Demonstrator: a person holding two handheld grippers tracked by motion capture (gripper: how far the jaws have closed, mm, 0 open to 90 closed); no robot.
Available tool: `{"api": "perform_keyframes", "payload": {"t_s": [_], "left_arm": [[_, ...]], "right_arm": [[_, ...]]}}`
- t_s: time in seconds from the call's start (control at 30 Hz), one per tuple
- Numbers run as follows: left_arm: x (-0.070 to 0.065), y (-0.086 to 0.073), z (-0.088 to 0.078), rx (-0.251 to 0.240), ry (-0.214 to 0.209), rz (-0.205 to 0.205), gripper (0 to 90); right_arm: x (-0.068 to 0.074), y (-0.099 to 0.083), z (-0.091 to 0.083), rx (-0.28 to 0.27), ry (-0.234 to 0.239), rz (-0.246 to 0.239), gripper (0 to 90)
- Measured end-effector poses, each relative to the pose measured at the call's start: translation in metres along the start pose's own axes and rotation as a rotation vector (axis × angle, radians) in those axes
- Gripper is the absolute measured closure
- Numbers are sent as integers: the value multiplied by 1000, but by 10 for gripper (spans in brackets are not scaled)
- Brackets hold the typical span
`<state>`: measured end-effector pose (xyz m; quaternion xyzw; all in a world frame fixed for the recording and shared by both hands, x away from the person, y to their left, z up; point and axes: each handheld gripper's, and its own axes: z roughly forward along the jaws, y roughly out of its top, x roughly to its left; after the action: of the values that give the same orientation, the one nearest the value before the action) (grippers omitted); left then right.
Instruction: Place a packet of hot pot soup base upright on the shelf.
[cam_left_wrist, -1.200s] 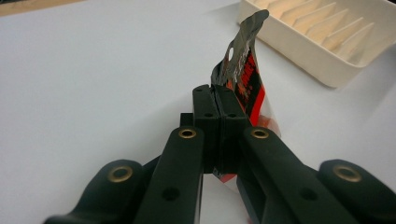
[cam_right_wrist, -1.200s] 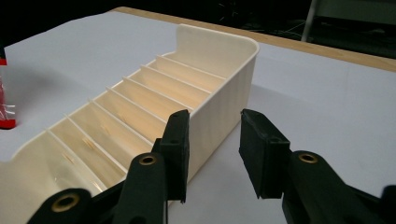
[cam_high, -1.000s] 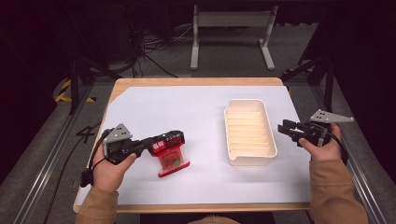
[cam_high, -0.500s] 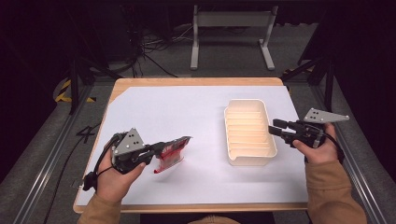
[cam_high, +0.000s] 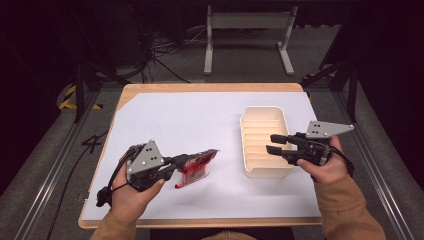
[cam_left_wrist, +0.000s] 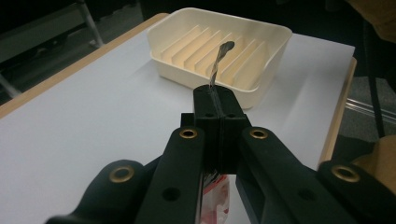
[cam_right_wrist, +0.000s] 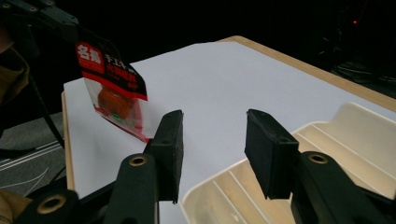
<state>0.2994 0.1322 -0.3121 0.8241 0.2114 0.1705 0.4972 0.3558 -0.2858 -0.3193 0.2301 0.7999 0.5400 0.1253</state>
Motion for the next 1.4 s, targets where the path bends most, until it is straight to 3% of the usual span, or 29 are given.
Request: {"api": "perform_keyframes", "payload": {"t_s": [0.37, 0.7, 1.0, 1.2, 1.4], "left_arm": [[-23, 13, 6, -50, -41, 41, 898], [-34, 21, 9, -86, -71, 75, 899], [-41, 24, 12, -100, -94, 106, 899], [-45, 25, 15, -109, -109, 112, 899], [-44, 24, 16, -113, -106, 112, 899]], "right_arm": [[30, 10, 20, 18, 96, -73, 540], [51, 16, 38, 41, 179, -115, 509], [59, 14, 54, 65, 213, -134, 498], [63, 13, 62, 73, 248, -151, 542], [64, 12, 67, 69, 293, -192, 677]]}}
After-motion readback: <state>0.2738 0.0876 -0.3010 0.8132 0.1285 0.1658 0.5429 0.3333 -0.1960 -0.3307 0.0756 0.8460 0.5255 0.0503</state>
